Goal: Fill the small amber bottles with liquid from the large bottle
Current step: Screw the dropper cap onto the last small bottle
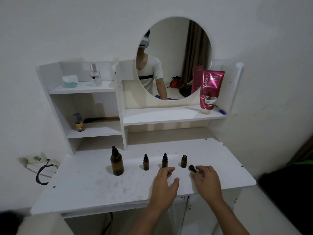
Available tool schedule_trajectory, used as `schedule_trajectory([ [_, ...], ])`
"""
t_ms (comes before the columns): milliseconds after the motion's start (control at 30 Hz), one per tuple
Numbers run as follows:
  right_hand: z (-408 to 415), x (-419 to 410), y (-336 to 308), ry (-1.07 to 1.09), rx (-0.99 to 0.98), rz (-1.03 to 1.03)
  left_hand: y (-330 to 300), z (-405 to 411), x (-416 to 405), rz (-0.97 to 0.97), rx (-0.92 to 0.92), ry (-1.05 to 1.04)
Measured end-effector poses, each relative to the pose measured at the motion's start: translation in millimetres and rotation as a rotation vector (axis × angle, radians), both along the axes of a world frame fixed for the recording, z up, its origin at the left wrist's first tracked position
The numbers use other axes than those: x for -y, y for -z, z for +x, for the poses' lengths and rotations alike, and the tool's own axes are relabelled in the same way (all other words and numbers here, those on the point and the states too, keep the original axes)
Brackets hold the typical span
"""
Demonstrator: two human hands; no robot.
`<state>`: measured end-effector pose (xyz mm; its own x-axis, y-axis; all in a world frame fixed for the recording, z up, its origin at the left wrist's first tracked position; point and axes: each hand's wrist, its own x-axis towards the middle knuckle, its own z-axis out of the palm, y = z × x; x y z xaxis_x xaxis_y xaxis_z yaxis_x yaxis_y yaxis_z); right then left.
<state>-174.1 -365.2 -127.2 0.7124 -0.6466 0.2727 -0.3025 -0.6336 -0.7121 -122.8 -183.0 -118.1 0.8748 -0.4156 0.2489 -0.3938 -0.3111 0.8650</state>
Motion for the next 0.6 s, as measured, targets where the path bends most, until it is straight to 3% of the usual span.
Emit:
schedule_trajectory([
  [233,6,2,5,0.045,0.019,-0.02,2,11,44,0.062,-0.016,0.065],
  [467,-10,14,-12,0.09,0.233,0.278,1,27,73,0.046,-0.008,-0.031],
  [600,-13,20,-30,0.041,0.344,0.341,4,34,80,0.03,0.032,-0.071],
])
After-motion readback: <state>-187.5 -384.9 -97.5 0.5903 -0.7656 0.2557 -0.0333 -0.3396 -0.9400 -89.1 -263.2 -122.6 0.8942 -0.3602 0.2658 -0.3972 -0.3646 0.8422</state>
